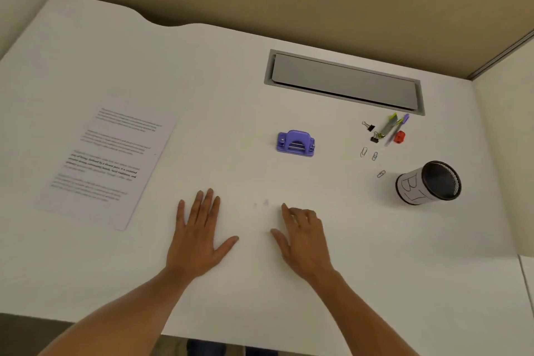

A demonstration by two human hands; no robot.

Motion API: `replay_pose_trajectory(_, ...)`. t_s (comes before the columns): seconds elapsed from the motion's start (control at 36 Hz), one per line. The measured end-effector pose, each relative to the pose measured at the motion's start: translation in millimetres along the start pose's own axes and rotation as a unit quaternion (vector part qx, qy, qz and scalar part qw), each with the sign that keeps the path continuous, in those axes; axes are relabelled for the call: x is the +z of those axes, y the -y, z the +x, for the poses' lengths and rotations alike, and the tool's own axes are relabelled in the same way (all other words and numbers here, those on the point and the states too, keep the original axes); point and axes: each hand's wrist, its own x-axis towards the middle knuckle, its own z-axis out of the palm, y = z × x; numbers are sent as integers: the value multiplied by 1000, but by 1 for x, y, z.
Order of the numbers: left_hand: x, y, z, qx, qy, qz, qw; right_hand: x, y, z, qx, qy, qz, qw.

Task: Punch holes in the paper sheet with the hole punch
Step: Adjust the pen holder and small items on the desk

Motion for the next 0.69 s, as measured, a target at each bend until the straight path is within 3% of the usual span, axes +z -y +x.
replay_pose_trajectory(0.25,2,0,0,-6,-4,-3,1000,13,40,15,55,38,-57,996)
replay_pose_trajectory(0.53,3,0,1,-5,-3,-5,1000,21,53,20,16,51,-53,997)
replay_pose_trajectory(0.69,2,0,1,-9,-2,-2,1000,18,33,41,14,7,78,997)
